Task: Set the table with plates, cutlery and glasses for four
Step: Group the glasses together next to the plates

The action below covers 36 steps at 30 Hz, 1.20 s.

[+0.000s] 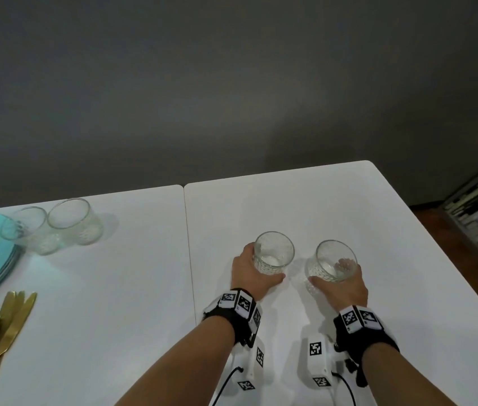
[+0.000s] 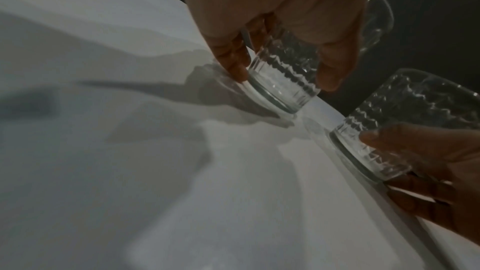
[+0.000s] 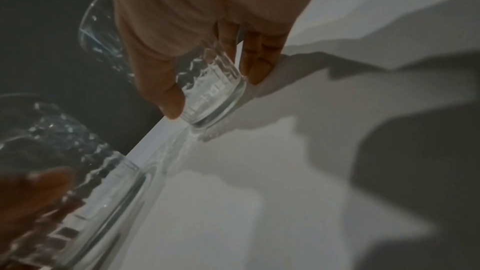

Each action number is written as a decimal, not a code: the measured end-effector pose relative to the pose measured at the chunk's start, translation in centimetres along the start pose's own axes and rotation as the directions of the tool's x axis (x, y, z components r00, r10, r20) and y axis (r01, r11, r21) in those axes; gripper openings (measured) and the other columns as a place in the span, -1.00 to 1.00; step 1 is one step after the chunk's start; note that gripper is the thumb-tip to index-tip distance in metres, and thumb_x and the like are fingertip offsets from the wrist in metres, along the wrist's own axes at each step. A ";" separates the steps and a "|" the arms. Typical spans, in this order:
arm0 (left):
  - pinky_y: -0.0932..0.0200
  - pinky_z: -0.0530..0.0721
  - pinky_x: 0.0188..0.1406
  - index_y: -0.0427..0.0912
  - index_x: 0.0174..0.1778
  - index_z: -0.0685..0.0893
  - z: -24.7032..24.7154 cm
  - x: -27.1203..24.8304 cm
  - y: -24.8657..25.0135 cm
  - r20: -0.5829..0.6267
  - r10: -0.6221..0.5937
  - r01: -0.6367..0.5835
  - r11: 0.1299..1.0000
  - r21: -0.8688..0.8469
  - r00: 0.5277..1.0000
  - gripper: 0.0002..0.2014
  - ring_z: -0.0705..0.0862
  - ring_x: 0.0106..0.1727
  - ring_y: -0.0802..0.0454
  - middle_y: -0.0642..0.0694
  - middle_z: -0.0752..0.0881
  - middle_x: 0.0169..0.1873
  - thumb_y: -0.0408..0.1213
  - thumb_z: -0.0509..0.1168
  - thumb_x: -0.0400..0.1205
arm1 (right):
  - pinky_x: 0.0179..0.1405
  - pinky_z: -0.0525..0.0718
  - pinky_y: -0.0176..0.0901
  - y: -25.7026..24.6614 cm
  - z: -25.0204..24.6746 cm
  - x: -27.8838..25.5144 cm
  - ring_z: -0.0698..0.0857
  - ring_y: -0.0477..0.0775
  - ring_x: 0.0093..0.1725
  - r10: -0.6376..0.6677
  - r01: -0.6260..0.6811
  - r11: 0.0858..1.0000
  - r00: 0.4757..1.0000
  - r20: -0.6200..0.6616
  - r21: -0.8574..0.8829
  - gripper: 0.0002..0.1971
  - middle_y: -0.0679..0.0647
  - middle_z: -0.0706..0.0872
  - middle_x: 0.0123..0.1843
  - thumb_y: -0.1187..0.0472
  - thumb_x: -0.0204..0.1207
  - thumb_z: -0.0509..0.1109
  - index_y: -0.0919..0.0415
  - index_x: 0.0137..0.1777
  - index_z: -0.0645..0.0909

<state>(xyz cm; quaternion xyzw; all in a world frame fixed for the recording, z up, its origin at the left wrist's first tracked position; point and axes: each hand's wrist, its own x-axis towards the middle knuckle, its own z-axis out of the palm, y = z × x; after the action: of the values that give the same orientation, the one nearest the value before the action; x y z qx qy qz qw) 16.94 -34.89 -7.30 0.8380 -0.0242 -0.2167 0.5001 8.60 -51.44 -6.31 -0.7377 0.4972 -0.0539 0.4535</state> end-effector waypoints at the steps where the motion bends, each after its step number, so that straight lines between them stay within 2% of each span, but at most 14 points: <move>1: 0.48 0.46 -0.13 -0.14 0.36 0.48 -0.5 -0.2 -0.1 0.000 0.005 -0.005 1.000 -0.007 1.000 -0.24 0.57 0.05 0.16 -0.01 0.65 0.10 -0.22 0.63 0.25 | 0.25 0.54 -0.05 -0.2 0.2 -0.2 0.61 0.27 0.30 -0.005 0.005 1.000 1.000 -0.011 -0.001 -0.19 0.23 0.62 0.33 0.23 0.17 0.69 0.20 0.42 0.40; 3: 0.49 0.45 -0.15 -0.15 0.35 0.47 -2.1 -0.8 -0.5 -0.005 0.016 -0.016 0.999 -0.028 1.000 -0.26 0.54 0.04 0.17 0.04 0.59 0.04 -0.22 0.63 0.27 | 0.20 0.55 -0.05 -1.1 1.0 -0.8 0.61 0.29 0.28 -0.018 0.018 1.000 1.000 -0.012 0.002 -0.21 0.27 0.62 0.30 0.24 0.18 0.68 0.23 0.41 0.40; 5: 0.39 0.47 -0.04 -0.11 0.36 0.45 -4.3 -1.4 -1.2 -0.028 0.016 -0.017 0.999 -0.045 0.999 -0.23 0.54 0.10 0.13 0.02 0.58 0.09 -0.16 0.63 0.25 | 0.16 0.55 -0.07 -2.3 2.3 -1.6 0.61 0.29 0.26 -0.057 0.057 0.998 0.998 0.021 0.000 -0.22 0.27 0.63 0.29 0.22 0.17 0.68 0.23 0.40 0.42; 9: 0.25 0.55 0.08 -0.08 0.32 0.47 -10.6 -2.0 -3.1 -0.153 0.003 -0.015 0.997 -0.073 0.988 -0.18 0.60 0.20 0.03 -0.04 0.62 0.17 -0.05 0.61 0.13 | 0.09 0.50 -0.23 -6.1 7.0 -4.2 0.64 0.21 0.25 -0.176 0.181 0.983 0.971 0.160 -0.015 -0.21 0.17 0.66 0.27 0.19 0.13 0.70 0.20 0.39 0.45; 12: 0.28 0.55 0.06 -0.15 0.30 0.49 -16.3 -2.4 -5.2 -0.254 -0.024 0.004 0.997 -0.078 0.967 -0.24 0.61 0.15 0.05 0.03 0.62 0.09 -0.19 0.65 0.21 | 0.12 0.55 -0.25 -9.1 11.4 -7.3 0.65 0.16 0.23 -0.248 0.266 0.963 0.929 0.274 -0.032 -0.21 0.10 0.67 0.25 0.17 0.12 0.69 0.15 0.38 0.46; 14: 0.29 0.50 0.04 -0.15 0.30 0.48 -20.2 -3.0 -6.7 -0.314 -0.060 0.039 0.997 -0.072 0.947 -0.28 0.57 0.10 0.09 0.04 0.59 0.06 -0.23 0.64 0.25 | 0.17 0.64 -0.15 -10.5 14.4 -9.7 0.65 0.15 0.21 -0.276 0.307 0.951 0.897 0.345 -0.038 -0.22 0.08 0.66 0.24 0.16 0.10 0.68 0.11 0.36 0.46; 19: 0.23 0.51 0.06 -0.16 0.29 0.49 -28.3 -3.9 -11.1 -0.448 -0.148 0.120 0.989 -0.091 0.882 -0.28 0.62 0.18 -0.06 -0.06 0.64 0.13 -0.23 0.64 0.23 | 0.00 0.50 -0.34 -12.8 21.3 -15.8 0.65 0.12 0.21 -0.307 0.401 0.911 0.815 0.491 -0.096 -0.25 0.10 0.65 0.24 0.16 0.14 0.65 0.14 0.37 0.45; 23: 0.22 0.51 0.18 -0.09 0.39 0.42 -32.1 -4.2 -13.6 -0.459 -0.195 0.174 0.981 -0.089 0.867 -0.21 0.60 0.29 -0.10 -0.08 0.63 0.27 -0.18 0.62 0.26 | -0.04 0.51 -0.35 -13.4 25.3 -18.9 0.66 0.12 0.19 -0.301 0.421 0.899 0.793 0.529 -0.119 -0.24 0.11 0.65 0.23 0.16 0.13 0.65 0.14 0.36 0.45; 25: 0.08 0.57 0.30 0.07 0.40 0.37 -33.6 -3.9 -14.7 -0.454 -0.211 0.216 0.975 -0.040 0.866 -0.16 0.61 0.29 -0.11 0.00 0.64 0.27 -0.02 0.60 0.22 | -0.05 0.52 -0.34 -13.5 27.1 -19.9 0.66 0.12 0.18 -0.297 0.418 0.900 0.796 0.528 -0.124 -0.25 0.13 0.66 0.22 0.17 0.11 0.65 0.14 0.34 0.46; 27: -0.05 0.64 0.26 0.14 0.38 0.36 -34.4 -3.6 -15.2 -0.436 -0.224 0.235 0.972 -0.028 0.872 -0.15 0.65 0.23 -0.14 -0.01 0.67 0.24 0.02 0.58 0.18 | -0.08 0.50 -0.35 -13.6 28.3 -20.6 0.66 0.11 0.17 -0.289 0.418 0.898 0.797 0.530 -0.139 -0.27 0.12 0.65 0.21 0.17 0.11 0.64 0.13 0.33 0.46; 29: -0.03 0.64 0.25 0.08 0.40 0.37 -34.9 -3.2 -15.6 -0.425 -0.229 0.234 0.971 -0.041 0.876 -0.16 0.66 0.23 -0.14 -0.04 0.67 0.24 -0.07 0.60 0.22 | -0.10 0.49 -0.36 -13.6 29.3 -21.1 0.66 0.10 0.16 -0.284 0.421 0.894 0.798 0.532 -0.153 -0.27 0.11 0.65 0.21 0.17 0.12 0.63 0.12 0.33 0.46; 31: 0.08 0.61 0.26 0.02 0.42 0.38 -35.2 -2.8 -16.0 -0.418 -0.215 0.223 0.974 -0.030 0.882 -0.18 0.63 0.27 -0.12 -0.06 0.65 0.28 -0.15 0.60 0.25 | -0.06 0.51 -0.35 -13.7 30.1 -21.4 0.66 0.11 0.18 -0.287 0.428 0.888 0.799 0.528 -0.166 -0.26 0.12 0.65 0.22 0.16 0.11 0.63 0.12 0.34 0.46; 34: 0.26 0.48 0.13 -0.07 0.42 0.41 -35.6 -2.6 -16.3 -0.408 -0.194 0.200 0.979 -0.028 0.892 -0.22 0.60 0.31 -0.09 -0.08 0.63 0.30 -0.26 0.59 0.30 | 0.02 0.53 -0.31 -13.9 30.9 -21.7 0.64 0.14 0.21 -0.291 0.435 0.884 0.799 0.526 -0.172 -0.24 0.14 0.65 0.22 0.17 0.11 0.65 0.15 0.34 0.45; 36: 0.31 0.41 0.09 -0.12 0.42 0.42 -35.9 -2.7 -16.4 -0.410 -0.189 0.192 0.981 -0.033 0.893 -0.24 0.59 0.32 -0.07 -0.09 0.63 0.30 -0.30 0.58 0.31 | 0.07 0.57 -0.25 -14.1 31.3 -21.9 0.64 0.15 0.21 -0.292 0.439 0.881 0.797 0.529 -0.177 -0.24 0.15 0.65 0.21 0.17 0.11 0.66 0.15 0.34 0.44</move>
<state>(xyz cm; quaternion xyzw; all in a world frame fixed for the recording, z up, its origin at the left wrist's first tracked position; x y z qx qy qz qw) 25.52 3.65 -5.72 0.8651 0.1628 -0.0836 0.4670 23.92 -13.70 -6.24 -0.8680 0.2154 0.1197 0.4311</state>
